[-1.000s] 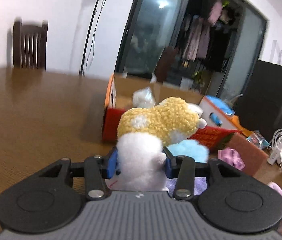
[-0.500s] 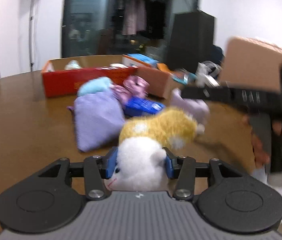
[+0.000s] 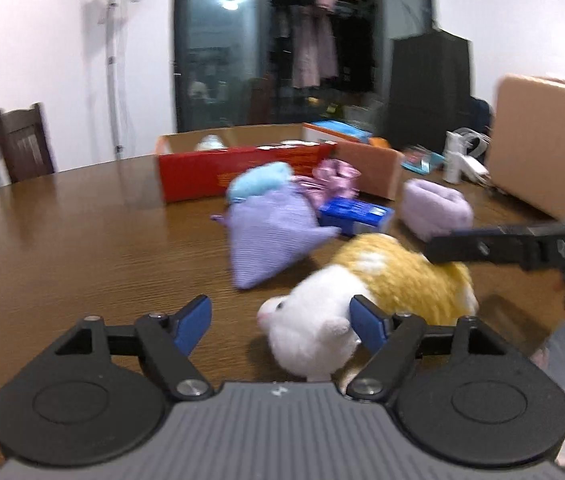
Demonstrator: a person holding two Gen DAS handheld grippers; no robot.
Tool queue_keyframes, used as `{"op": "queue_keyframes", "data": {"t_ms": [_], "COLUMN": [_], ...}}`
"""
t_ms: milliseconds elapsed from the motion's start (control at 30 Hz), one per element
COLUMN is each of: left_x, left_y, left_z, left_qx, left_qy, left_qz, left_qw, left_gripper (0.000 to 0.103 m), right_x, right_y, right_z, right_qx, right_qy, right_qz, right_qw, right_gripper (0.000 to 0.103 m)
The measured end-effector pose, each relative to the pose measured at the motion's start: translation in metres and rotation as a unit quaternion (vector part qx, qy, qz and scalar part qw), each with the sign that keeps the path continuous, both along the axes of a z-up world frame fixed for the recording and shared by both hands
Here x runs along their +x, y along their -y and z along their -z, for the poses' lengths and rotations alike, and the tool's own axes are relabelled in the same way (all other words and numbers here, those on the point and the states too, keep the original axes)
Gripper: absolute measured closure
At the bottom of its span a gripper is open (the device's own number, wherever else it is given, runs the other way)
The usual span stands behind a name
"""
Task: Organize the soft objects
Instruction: 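Pass the plush sheep from the left gripper to the right gripper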
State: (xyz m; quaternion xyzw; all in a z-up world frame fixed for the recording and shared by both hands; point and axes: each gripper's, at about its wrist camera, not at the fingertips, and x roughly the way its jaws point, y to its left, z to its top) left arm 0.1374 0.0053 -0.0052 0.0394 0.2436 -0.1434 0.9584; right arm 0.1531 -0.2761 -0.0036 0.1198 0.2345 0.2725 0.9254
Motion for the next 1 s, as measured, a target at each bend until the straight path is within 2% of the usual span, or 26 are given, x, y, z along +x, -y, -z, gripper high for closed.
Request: {"op": "queue_keyframes", "data": {"t_ms": [67,133,200,233,267,333,467,567,667,733,833,867,900,1000], "left_x": [0.0,0.003,0.006,0.007,0.005,-0.001,-0.006,-0.011,-0.018,-0.019,-0.019,-0.019,-0.02,-0.026], "left_y": [-0.003,-0.009,-0.019,-0.023,-0.026,-0.028,-0.017,-0.016,-0.005,0.009,0.029,0.029,0.026,0.007], "left_z": [0.0,-0.002,-0.006,-0.009,-0.012,-0.016,-0.012,-0.006,-0.004,0.0,0.009,0.01,0.01,0.007], "left_qx": [-0.008,-0.027,-0.051,-0.058,-0.065,-0.07,-0.061,-0.097,-0.119,-0.108,-0.064,-0.057,-0.058,-0.054], "left_qy": [0.013,0.023,0.029,0.032,0.035,0.035,0.015,-0.006,-0.011,-0.011,-0.006,-0.008,-0.008,0.008], "left_qz": [-0.027,-0.063,-0.113,-0.122,-0.119,-0.083,-0.028,-0.004,0.048,0.066,0.077,0.078,0.083,0.08], "left_qw": [0.9995,0.9974,0.9918,0.9903,0.9901,0.9934,0.9976,0.9952,0.9917,0.9919,0.995,0.9953,0.9948,0.9953], "left_gripper": [0.025,0.025,0.025,0.025,0.024,0.018,0.018,0.015,0.005,0.002,0.003,0.003,0.003,0.004], "right_x": [-0.002,-0.007,-0.016,-0.02,-0.022,-0.019,0.003,0.017,0.034,0.046,0.051,0.051,0.048,0.032], "right_y": [-0.008,-0.02,-0.033,-0.036,-0.036,-0.028,-0.009,-0.006,-0.009,-0.021,-0.041,-0.047,-0.048,-0.035], "right_z": [-0.002,-0.004,-0.008,-0.01,-0.013,-0.019,-0.021,-0.015,-0.013,-0.012,-0.004,0.0,0.001,0.002], "right_qx": [0.0,0.01,0.005,0.003,0.004,0.018,0.015,0.016,0.025,0.026,0.006,-0.009,-0.021,-0.02], "right_qy": [-0.006,-0.009,0.006,0.014,0.021,0.028,0.015,0.008,0.0,-0.004,-0.02,-0.031,-0.035,-0.044], "right_qz": [-0.05,-0.13,-0.178,-0.188,-0.189,-0.172,-0.097,-0.075,-0.078,-0.095,-0.118,-0.122,-0.123,-0.102], "right_qw": [0.999,0.991,0.984,0.982,0.982,0.984,0.995,0.997,0.997,0.995,0.993,0.992,0.991,0.994], "right_gripper": [0.041,0.041,0.038,0.04,0.04,0.04,0.038,0.038,0.038,0.038,0.039,0.041,0.049,0.052]}}
